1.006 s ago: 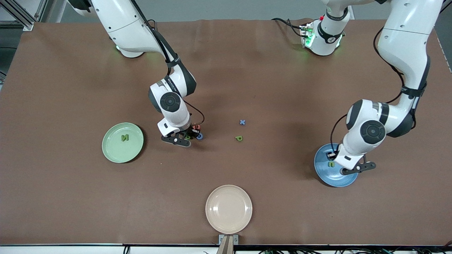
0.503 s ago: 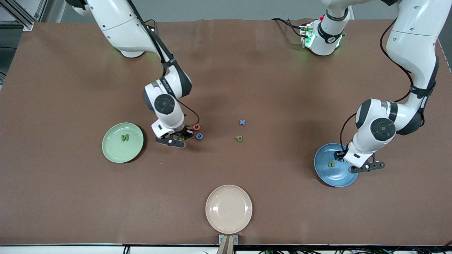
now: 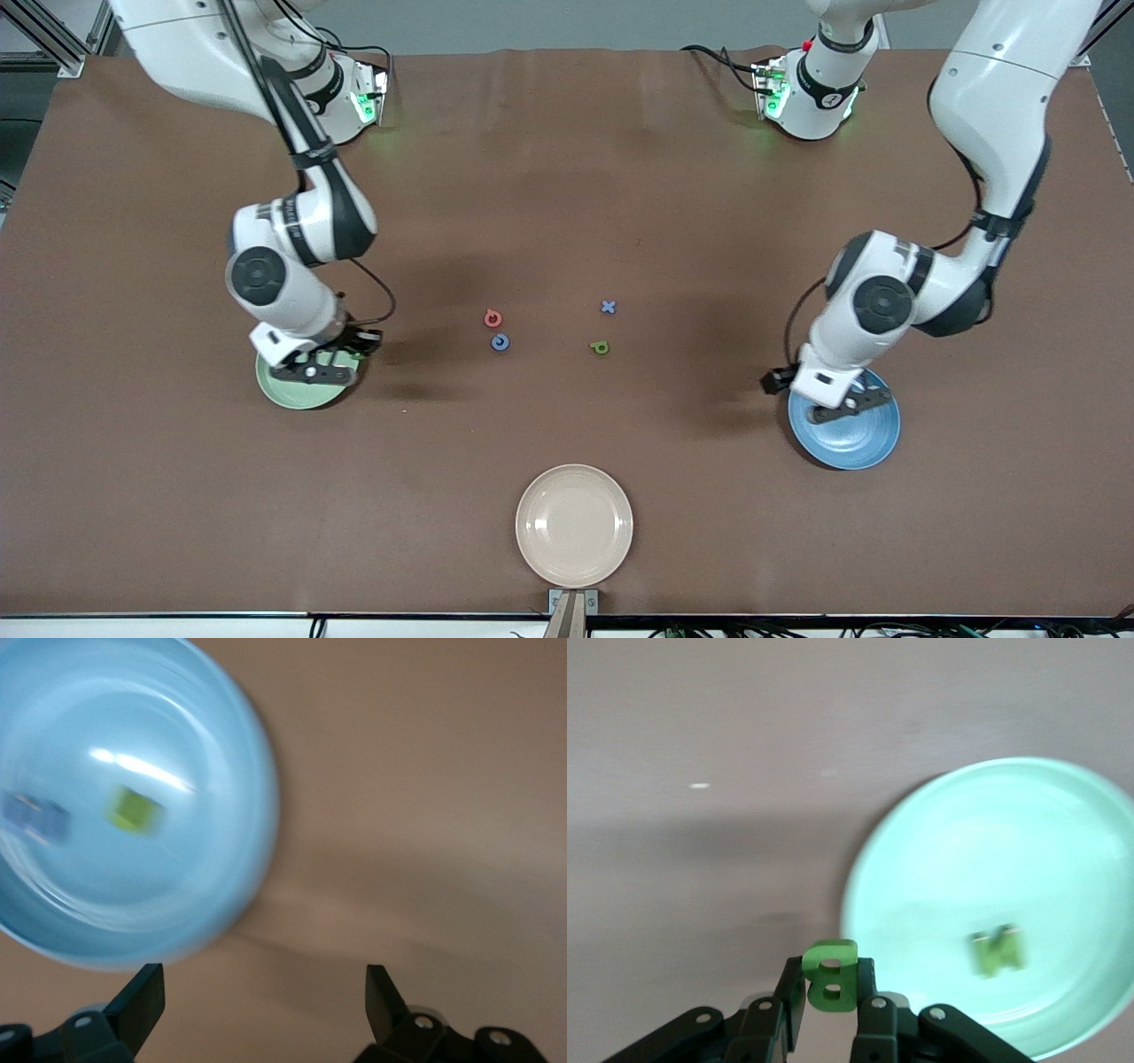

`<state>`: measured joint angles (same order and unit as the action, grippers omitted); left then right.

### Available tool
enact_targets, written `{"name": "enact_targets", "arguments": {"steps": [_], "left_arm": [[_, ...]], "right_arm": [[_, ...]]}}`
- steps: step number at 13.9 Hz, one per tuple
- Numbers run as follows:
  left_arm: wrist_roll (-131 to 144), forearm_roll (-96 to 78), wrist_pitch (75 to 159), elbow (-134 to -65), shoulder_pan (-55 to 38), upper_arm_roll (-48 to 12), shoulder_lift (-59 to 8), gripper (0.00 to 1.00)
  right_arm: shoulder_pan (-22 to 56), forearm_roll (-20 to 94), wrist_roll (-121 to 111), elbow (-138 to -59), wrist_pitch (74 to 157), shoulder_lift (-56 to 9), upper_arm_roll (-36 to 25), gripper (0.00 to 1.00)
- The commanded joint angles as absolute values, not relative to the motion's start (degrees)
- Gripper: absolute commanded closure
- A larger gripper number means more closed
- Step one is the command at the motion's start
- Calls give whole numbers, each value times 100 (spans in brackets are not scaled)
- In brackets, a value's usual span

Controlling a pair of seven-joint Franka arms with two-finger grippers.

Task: Sort upper and lower case letters into plates
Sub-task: 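Grasp the red Q with the right gripper while the left gripper grasps green p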

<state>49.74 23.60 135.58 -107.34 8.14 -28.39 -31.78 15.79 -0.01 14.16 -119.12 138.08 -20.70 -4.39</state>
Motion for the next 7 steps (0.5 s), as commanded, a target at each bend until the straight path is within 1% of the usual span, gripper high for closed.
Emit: {"name": "enact_targets", "arguments": {"steps": [1, 3, 6, 7], "left_arm": [[5789, 2435, 13474, -10619, 468, -3181, -3330, 0], [6658, 2417, 13474, -10320, -251, -3155, -3506, 0], [8406, 2435, 13474, -9478, -1008, -3146, -4129, 0], [8881, 2408, 13448, -9170, -1350, -3120, -4340, 0]], "right_arm": [[1135, -97, 846, -12864, 14962, -1889, -308, 100], [1011, -88, 712, -13086, 15467, -1968, -308, 100], [1019, -88, 712, -13061, 15504, -2083, -299, 100], [1028, -88, 721, -13052, 15504, -2109, -299, 97]]}}
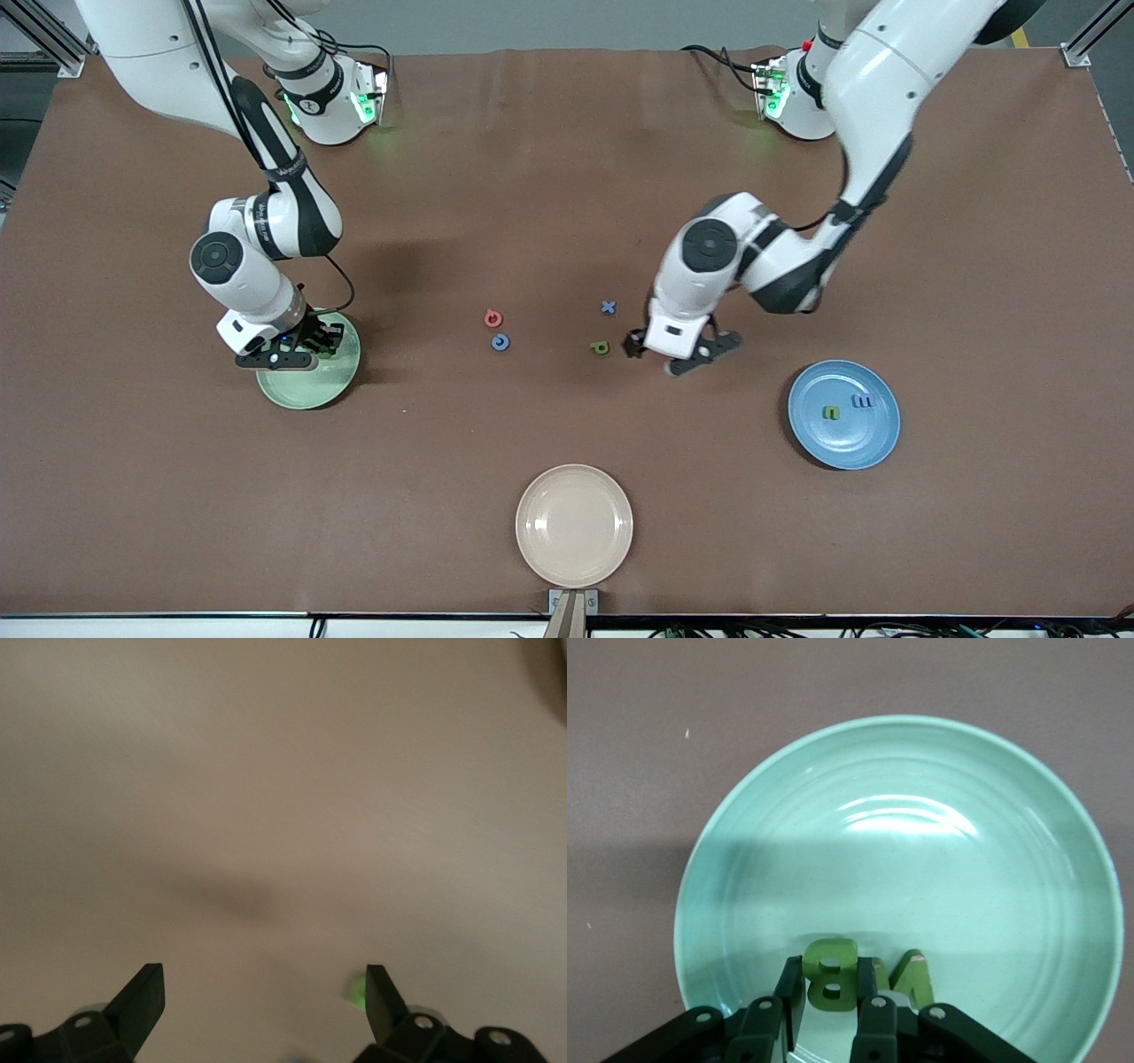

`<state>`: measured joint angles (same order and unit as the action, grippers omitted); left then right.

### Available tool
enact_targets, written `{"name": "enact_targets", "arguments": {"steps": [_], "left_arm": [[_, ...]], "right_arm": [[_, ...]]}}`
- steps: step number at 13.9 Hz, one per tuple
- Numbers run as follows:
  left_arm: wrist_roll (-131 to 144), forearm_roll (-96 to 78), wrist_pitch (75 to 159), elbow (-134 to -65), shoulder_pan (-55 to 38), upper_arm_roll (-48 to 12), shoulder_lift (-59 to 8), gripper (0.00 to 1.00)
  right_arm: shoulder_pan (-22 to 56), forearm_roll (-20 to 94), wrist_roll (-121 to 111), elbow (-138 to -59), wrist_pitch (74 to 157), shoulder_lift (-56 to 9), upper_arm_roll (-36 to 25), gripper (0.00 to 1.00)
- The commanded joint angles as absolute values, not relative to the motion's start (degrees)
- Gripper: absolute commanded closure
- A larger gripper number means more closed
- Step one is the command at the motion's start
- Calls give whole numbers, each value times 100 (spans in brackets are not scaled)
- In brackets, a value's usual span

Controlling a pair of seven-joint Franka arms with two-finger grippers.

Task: Sort upper and lower case letters into plates
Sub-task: 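Grasp the red Q with the right gripper while the left gripper grasps green p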

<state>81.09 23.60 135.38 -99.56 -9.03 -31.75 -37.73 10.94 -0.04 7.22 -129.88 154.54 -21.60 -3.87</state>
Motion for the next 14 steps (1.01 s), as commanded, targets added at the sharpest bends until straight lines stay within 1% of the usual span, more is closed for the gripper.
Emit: {"name": "enact_targets", "arguments": {"steps": [1, 2, 3, 4, 6, 8, 9, 12, 14], "left_arm": [[9242, 2400, 13369, -8915, -1536, -3042, -4525, 0], [9516, 2382, 13255, -8729, -1712, -3015, -4674, 0], [9745, 2373, 13141, -8632, -1853, -2954, -4771, 0], [9904, 2364, 13105, -8622, -1941, -2866, -4807, 0], [10395, 2382, 13078, -8622, -2091, -2673, -4851, 3], [10520, 2338, 13069, -8526, -2310, -2418, -4930, 13], [10529, 2303, 13052, -8491, -2338, -2382, -4992, 17], [10529, 2250, 12921, -8394, -2583, -2171, -5089, 22], [10529, 2232, 12885, -8288, -2628, -2162, -5167, 27]], "right_arm": [[1028, -79, 738, -13034, 15478, -2127, -299, 88], [1037, -62, 747, -13025, 15469, -2127, -290, 61], [1037, -53, 747, -13025, 15460, -2127, -290, 10], [1055, -44, 756, -13008, 15443, -2118, -290, 0], [1116, -18, 843, -12868, 15251, -2092, -255, 0], [1335, -18, 1403, -12657, 14768, -2048, -220, 0], [1493, -18, 1789, -12621, 14722, -2030, -150, 0], [1984, -9, 2723, -12525, 14748, -2065, 70, 0], [2415, 26, 3031, -12384, 14722, -2083, 79, 0]]}}
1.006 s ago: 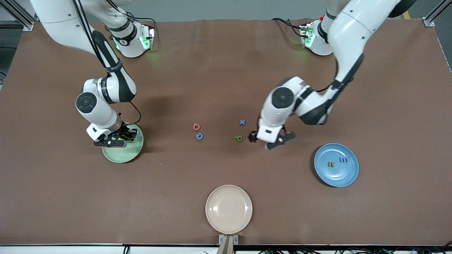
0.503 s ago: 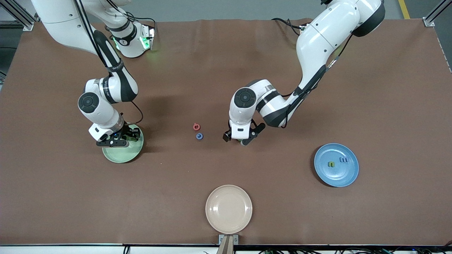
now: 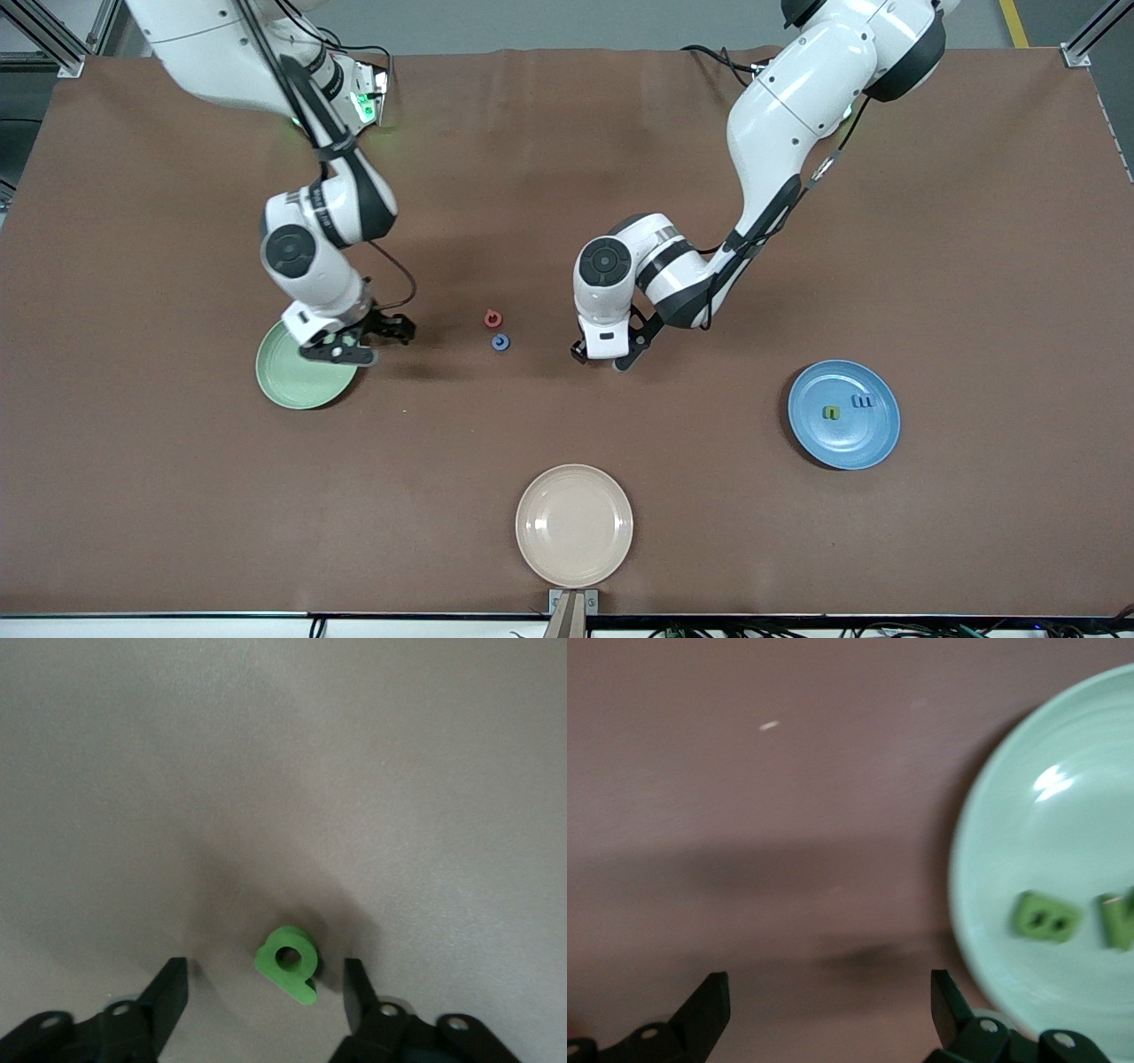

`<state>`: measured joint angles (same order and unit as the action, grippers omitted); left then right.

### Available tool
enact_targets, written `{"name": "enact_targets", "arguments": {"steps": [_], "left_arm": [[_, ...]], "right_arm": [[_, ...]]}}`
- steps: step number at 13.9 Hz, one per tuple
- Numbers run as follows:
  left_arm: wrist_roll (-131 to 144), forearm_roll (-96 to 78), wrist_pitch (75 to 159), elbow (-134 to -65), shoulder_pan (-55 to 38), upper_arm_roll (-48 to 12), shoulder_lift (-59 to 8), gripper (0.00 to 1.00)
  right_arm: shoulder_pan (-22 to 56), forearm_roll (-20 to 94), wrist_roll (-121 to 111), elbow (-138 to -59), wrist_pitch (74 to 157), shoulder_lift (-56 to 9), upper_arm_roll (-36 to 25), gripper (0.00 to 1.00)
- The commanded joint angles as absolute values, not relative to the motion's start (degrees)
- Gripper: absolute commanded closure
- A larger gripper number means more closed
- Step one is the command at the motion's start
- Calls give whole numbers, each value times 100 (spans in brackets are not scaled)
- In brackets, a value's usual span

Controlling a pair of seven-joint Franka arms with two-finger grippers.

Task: Sort upper and lower case letters into plates
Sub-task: 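Grasp the red Q with the right gripper while the left gripper grasps green p, then place the Q on the green plate while the left gripper places p on blue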

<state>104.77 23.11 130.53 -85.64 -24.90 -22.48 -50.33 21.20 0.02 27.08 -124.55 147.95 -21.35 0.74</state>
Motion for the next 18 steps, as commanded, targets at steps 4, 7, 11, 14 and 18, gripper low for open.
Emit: {"name": "enact_targets", "arguments": {"steps": [4, 7, 11, 14, 18], "left_arm": [[10512, 2259, 12885, -8191, -2654, -2153, -5265, 37], [10494, 2259, 12885, -8191, -2628, -2153, -5265, 67], [10468, 2285, 12885, -8191, -2584, -2145, -5230, 100], [10442, 2294, 12885, -8130, -2610, -2013, -5203, 100], [10012, 2329, 12508, -8121, -2339, -1986, -4792, 100]], "right_arm": [[3048, 26, 3173, -12034, 14722, -2337, 70, 0], [3321, 35, 3286, -11717, 14774, -2671, 70, 0], [3533, 35, 3822, -11453, 14792, -2953, 70, 0], [3630, 18, 3920, -11417, 14967, -3155, 62, 10], [3682, 18, 3937, -11408, 15012, -3261, 62, 25]]}}
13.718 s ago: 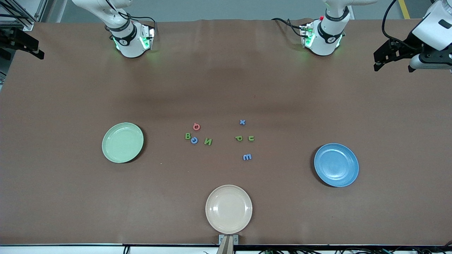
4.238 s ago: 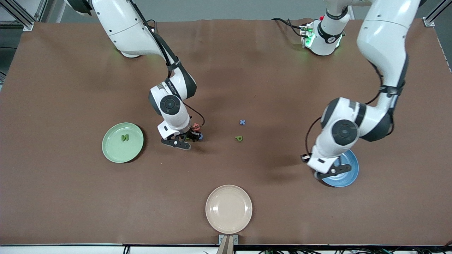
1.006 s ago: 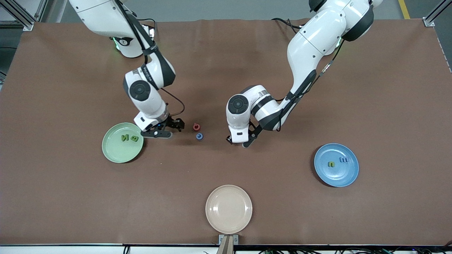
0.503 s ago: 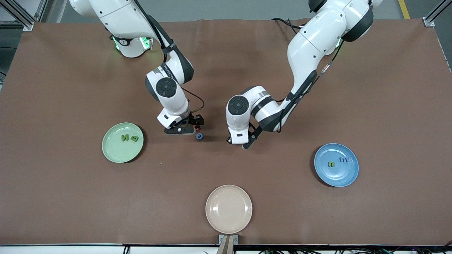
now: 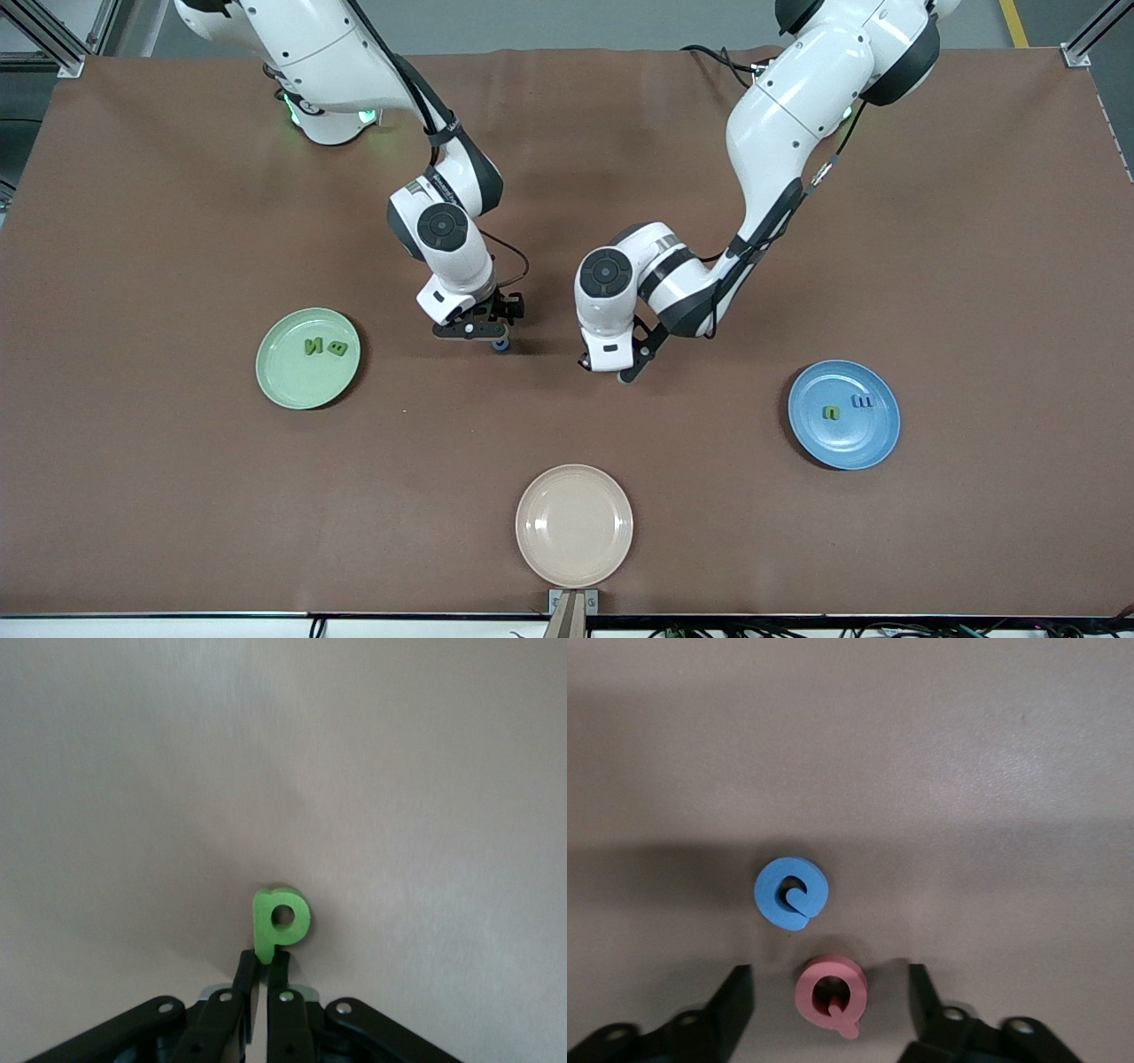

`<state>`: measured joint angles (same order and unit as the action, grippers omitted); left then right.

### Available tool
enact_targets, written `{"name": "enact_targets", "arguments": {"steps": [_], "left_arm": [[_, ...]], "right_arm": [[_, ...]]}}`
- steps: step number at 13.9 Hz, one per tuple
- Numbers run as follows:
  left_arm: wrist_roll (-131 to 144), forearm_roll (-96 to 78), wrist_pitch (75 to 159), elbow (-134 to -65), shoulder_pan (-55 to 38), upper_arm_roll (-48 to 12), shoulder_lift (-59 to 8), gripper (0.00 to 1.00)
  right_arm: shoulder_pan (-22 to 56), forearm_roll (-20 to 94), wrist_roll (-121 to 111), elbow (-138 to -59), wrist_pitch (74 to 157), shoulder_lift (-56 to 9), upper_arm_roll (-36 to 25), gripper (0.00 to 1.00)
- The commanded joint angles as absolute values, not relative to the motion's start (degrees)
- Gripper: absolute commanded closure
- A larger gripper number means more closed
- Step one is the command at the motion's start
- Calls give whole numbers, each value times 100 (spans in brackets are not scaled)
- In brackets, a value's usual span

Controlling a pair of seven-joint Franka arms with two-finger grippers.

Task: Sort upper and lower case letters into plates
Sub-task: 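Place the Q on the green plate while the left gripper places p on blue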

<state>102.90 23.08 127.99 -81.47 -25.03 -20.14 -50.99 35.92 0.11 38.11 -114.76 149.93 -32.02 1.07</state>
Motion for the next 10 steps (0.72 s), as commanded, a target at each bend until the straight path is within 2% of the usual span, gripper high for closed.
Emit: {"name": "enact_targets", "arguments": {"steps": [1, 2, 5, 8, 10], "left_arm": [[9863, 2347, 12481, -8173, -2138, -1986, -4642, 100], [9600, 2347, 12298, -8200, -1962, -1986, -4475, 100], [8923, 2347, 11866, -8392, -1505, -2030, -4167, 100], [7852, 2347, 12005, -9243, -715, -2056, -3588, 100], [7149, 2355, 12058, -9640, -379, -2048, -3385, 100]], "right_arm": [[3683, 9, 3937, -11408, 15012, -3269, 62, 25], [3683, 9, 3937, -11408, 15012, -3278, 62, 27], [3691, 9, 3937, -11417, 14986, -3270, 62, 48], [3735, 18, 3999, -11452, 14933, -3270, 62, 51], [3735, 9, 4008, -11470, 14924, -3270, 62, 64]]}}
